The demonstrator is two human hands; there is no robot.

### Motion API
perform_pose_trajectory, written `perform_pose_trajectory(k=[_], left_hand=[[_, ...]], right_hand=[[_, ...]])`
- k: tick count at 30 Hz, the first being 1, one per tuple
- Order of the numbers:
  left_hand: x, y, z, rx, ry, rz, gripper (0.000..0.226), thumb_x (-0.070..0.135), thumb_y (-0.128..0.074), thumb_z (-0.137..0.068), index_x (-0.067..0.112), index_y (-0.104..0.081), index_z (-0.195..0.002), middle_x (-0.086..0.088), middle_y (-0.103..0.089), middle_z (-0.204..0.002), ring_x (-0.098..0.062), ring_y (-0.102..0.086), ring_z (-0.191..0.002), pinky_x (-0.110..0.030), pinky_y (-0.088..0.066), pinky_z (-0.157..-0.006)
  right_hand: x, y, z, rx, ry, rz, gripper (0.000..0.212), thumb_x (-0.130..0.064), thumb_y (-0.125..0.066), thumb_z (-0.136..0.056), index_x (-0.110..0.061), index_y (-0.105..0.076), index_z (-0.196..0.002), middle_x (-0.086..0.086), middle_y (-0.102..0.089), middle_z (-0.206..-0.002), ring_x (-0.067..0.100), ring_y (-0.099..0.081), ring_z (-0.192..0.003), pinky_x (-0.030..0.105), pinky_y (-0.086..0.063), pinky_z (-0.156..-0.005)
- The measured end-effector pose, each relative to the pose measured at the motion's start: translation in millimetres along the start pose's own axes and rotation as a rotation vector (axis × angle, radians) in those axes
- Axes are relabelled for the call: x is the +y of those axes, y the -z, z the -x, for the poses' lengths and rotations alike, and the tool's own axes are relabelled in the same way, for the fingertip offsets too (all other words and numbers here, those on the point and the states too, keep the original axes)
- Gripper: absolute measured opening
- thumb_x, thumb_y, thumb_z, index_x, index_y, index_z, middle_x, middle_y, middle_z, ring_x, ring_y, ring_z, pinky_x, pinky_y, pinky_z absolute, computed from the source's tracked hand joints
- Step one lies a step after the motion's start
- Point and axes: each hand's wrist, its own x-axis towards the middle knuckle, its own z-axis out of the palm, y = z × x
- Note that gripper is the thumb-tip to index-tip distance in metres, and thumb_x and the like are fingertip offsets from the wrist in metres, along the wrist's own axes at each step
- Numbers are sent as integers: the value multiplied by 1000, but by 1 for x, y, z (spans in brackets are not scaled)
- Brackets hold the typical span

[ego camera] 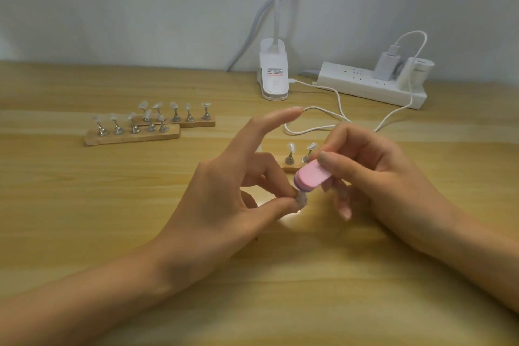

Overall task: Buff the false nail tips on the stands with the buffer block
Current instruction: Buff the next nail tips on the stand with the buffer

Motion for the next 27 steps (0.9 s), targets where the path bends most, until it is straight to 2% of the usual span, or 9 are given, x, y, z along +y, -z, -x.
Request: perform_pose_trajectory(k=[4,7,10,13,16,20,23,26,27], left_hand=[[-1,0,0,-4,10,34,83,12,-77,-76,43,-40,-144,3,-66,-73,-14,-69,-74,-21,-43,-45],[-1,1,0,-15,21,58,85,9,-79,-75,45,-42,-142,3,-69,-74,-14,-71,-76,-21,-46,-45],[-1,1,1,-17,-2,41,85,11,-80,-75,45,-42,-142,4,-70,-75,-14,-72,-79,-23,-50,-46],[-3,3,-1,13,36,140,81,10,-80,-75,46,-46,-139,2,-68,-74,-20,-73,-81,-26,-50,-43],[-4,4,-3,28,32,191,79,15,-82,-74,44,-48,-138,0,-68,-74,-17,-71,-74,-26,-50,-44],[-4,5,-3,16,43,199,78,13,-83,-74,44,-50,-137,-1,-69,-78,-19,-73,-76,-24,-51,-47],[-5,5,-2,13,36,161,76,6,-81,-75,41,-52,-135,0,-69,-77,-17,-72,-73,-26,-54,-51],[-5,4,-2,17,49,140,74,8,-83,-74,42,-54,-132,1,-68,-75,-19,-74,-76,-24,-54,-53],[-5,4,-2,22,52,137,74,7,-82,-74,43,-54,-132,3,-68,-74,-17,-74,-76,-23,-53,-52]], right_hand=[[1,-2,0,-87,9,-11,11,-23,-72,-92,-20,-66,-83,8,-69,-80,5,-59,-57,21,-48,-41],[0,1,0,37,0,-8,15,-31,-73,-85,-22,-63,-78,12,-67,-76,7,-55,-59,20,-46,-41],[-3,5,-1,16,7,-35,18,-32,-74,-88,-23,-62,-78,1,-71,-77,5,-55,-59,19,-46,-41],[-2,8,2,92,16,-87,14,-30,-75,-86,-26,-64,-77,-1,-68,-78,5,-52,-56,19,-44,-40],[0,2,4,-58,48,-69,9,-22,-71,-91,-21,-64,-86,2,-68,-81,8,-55,-56,21,-47,-41],[2,-2,4,9,18,-38,14,-25,-68,-89,-15,-60,-84,3,-69,-79,9,-53,-54,21,-46,-42],[0,-2,3,-73,39,-30,13,-21,-68,-94,-13,-60,-87,0,-69,-81,6,-57,-56,22,-48,-42],[0,0,3,60,44,-16,11,-29,-67,-84,-19,-62,-81,-1,-69,-82,6,-57,-58,22,-47,-42],[-1,0,3,54,55,-27,12,-28,-67,-84,-18,-62,-81,-3,-69,-82,6,-56,-57,22,-47,-41]])
